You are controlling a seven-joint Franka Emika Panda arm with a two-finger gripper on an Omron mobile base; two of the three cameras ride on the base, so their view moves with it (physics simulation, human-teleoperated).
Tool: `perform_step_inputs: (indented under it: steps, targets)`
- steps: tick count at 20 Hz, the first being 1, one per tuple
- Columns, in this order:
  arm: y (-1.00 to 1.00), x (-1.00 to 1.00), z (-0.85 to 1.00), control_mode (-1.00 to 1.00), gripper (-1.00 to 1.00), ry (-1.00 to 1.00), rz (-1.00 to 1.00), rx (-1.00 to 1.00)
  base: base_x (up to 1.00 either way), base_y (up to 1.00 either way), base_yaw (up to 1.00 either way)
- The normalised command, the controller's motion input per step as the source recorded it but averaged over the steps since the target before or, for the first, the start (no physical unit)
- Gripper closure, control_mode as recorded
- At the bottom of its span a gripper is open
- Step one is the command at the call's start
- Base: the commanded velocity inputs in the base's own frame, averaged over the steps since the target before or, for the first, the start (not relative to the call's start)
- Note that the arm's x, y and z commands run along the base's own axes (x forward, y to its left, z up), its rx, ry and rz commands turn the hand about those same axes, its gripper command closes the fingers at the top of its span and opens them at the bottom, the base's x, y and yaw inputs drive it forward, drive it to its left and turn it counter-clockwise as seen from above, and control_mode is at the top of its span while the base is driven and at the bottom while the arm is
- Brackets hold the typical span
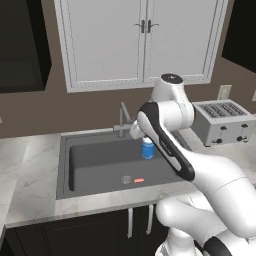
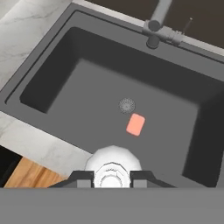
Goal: Pick up the bar soap and soap dispenser from the sink, and place them back in the cabinet, and close the cabinet door.
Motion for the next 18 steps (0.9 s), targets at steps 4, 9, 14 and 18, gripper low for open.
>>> perform_step_inputs:
  steps: [4,9,14,18]
  targets:
    - [-0.26,-0.09,0.22,-1.0,1.0,0.0,-0.03,0.0,0.0,0.0,0.0]
    - [-0.24,-0.02,0.33,-1.0,1.0,0.0,-0.11,0.0,0.0,0.0,0.0]
    - [-0.22,-0.03,0.17,-1.0,1.0,0.0,-0.12,0.0,0.0,0.0,0.0]
    - [-0.13,-0.12,0.07,-1.0,1.0,0.0,-0.13,0.0,0.0,0.0,0.0]
